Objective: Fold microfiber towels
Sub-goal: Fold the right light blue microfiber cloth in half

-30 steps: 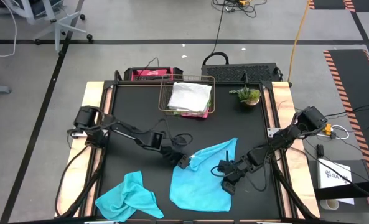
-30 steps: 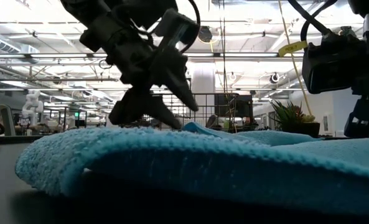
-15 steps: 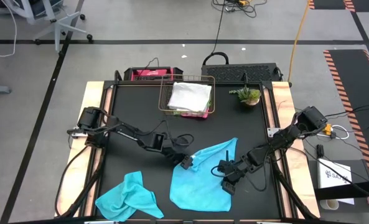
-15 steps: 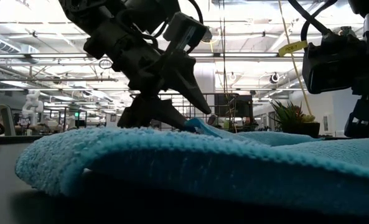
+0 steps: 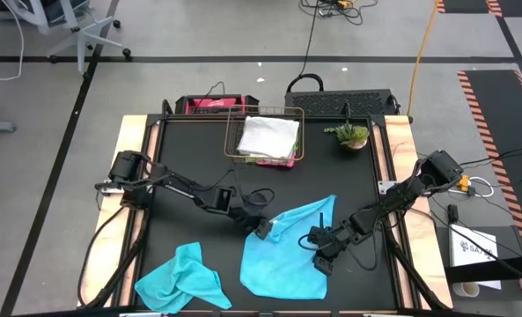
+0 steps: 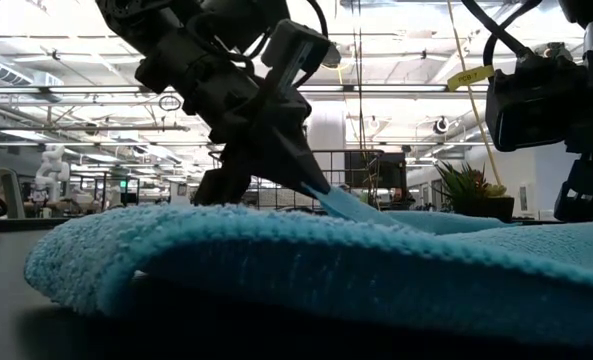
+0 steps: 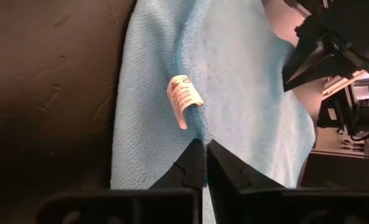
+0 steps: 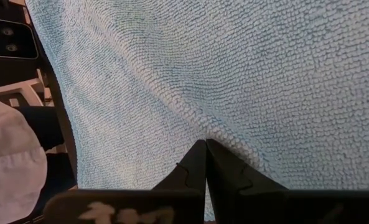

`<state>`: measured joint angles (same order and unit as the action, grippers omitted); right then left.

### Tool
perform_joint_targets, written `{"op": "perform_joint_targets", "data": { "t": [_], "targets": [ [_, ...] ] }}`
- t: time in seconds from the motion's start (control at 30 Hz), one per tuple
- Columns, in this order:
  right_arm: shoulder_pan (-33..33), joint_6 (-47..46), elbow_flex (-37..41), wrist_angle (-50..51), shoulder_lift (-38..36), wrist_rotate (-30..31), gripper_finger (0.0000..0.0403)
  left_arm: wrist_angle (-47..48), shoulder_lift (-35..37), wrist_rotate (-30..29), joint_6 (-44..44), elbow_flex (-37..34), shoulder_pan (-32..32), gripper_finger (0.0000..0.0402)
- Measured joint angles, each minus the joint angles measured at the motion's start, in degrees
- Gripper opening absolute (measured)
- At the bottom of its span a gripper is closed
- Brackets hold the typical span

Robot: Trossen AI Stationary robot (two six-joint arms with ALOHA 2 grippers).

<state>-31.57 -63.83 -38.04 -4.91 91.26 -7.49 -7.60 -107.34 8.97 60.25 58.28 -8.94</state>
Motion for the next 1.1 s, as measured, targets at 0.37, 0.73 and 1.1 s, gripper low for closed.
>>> {"op": "perform_joint_targets", "data": {
  "t": [0.37,0.73,1.1],
  "targets": [
    [-0.02,-0.04,-0.03,-0.33,-0.02,-0.04,0.0,6.69,6.48,-1.39,-5.65,-0.03,4.62,0.0006],
    [-0.02,-0.24,-0.04,-0.18,-0.04,-0.07,0.0,26.08,12.01,-12.68,-19.85,-0.07,10.78,0.002],
    [-0.02,-0.9,-0.04,-0.19,-0.04,-0.08,0.0,25.65,11.44,-14.2,-37.08,-0.02,12.74,0.0021]
  ]
}}
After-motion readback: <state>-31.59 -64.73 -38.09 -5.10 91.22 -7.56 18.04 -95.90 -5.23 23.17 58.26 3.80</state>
